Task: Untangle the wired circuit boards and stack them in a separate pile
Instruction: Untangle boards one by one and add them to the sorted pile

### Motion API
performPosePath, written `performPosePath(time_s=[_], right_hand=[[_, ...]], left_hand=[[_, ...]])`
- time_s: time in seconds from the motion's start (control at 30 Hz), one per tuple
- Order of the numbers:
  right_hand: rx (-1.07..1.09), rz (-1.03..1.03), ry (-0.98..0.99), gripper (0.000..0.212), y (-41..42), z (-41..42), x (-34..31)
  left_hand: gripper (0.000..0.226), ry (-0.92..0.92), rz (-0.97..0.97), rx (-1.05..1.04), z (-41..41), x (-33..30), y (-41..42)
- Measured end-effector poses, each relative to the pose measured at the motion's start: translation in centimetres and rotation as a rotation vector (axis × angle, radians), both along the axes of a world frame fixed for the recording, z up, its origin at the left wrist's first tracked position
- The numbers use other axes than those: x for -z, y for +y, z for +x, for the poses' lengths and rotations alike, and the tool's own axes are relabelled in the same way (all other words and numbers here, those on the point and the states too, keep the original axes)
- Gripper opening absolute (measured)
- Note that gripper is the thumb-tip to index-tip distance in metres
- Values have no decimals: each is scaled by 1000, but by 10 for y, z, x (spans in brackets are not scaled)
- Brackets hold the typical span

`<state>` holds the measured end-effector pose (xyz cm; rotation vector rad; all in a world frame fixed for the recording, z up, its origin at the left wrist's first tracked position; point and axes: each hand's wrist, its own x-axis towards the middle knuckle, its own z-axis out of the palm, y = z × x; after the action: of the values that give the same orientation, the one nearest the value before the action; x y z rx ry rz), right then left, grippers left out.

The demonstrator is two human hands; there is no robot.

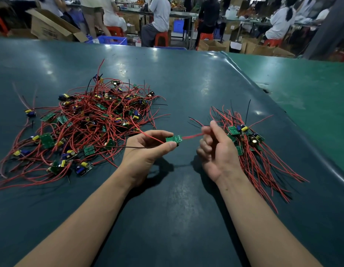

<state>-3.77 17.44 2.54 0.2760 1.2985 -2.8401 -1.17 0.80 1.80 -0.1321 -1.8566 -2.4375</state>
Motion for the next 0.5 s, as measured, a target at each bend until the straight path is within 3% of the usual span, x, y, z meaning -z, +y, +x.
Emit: performPosePath(time_s=[0.1, 0.37, 0.5], right_hand=[[92, 4, 20, 26, 2, 0, 1], [90, -80, -18, 41, 1, -2, -1], [218, -26, 16, 29, 4, -2, 1]], left_hand=[[25, -18, 25, -22, -1, -1, 0], [23, 6, -32, 15, -2, 1, 0], [22, -11, 30, -18, -6, 4, -1]])
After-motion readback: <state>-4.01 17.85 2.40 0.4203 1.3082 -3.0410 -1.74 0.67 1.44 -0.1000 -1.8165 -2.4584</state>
